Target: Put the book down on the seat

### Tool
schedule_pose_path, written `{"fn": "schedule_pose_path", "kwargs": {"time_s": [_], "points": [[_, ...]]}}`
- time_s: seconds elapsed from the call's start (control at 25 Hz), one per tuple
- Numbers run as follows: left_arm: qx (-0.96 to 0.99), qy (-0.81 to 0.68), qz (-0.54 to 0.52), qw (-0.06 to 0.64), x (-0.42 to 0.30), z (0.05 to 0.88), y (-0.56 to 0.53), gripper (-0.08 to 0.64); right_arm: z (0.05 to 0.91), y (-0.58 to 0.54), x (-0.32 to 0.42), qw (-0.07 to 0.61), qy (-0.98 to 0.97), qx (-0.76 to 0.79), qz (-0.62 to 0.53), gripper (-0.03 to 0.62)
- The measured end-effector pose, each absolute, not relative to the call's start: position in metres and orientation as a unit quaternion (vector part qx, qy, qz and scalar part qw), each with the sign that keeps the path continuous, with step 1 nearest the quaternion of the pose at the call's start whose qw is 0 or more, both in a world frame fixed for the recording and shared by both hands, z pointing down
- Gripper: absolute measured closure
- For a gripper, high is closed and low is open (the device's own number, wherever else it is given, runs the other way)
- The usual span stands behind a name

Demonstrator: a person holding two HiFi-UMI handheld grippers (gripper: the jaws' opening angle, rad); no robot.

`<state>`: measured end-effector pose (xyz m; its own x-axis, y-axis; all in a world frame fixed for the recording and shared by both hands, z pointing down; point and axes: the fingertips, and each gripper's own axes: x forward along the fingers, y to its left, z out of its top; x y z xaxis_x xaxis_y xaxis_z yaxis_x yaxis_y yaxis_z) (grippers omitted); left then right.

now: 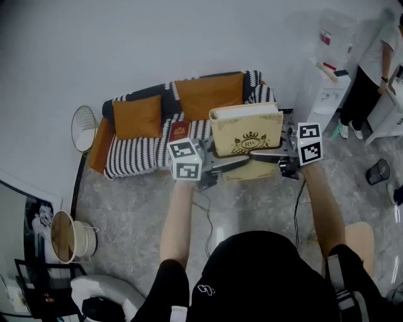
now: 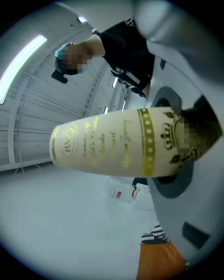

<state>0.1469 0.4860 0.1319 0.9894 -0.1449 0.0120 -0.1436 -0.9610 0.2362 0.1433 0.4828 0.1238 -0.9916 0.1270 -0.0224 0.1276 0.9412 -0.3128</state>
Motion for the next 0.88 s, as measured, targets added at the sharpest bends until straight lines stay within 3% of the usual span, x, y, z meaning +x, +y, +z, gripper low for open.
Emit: {"fn": "schedule_pose_path", "kwargs": {"time_s": [0.88], "points": [[0.986,-0.081,-0.005,0.145,0.148,0.145,0.478,0.301,0.138,0.474,0.145,0.006,0.98,0.066,-0.186,0.37]]}}
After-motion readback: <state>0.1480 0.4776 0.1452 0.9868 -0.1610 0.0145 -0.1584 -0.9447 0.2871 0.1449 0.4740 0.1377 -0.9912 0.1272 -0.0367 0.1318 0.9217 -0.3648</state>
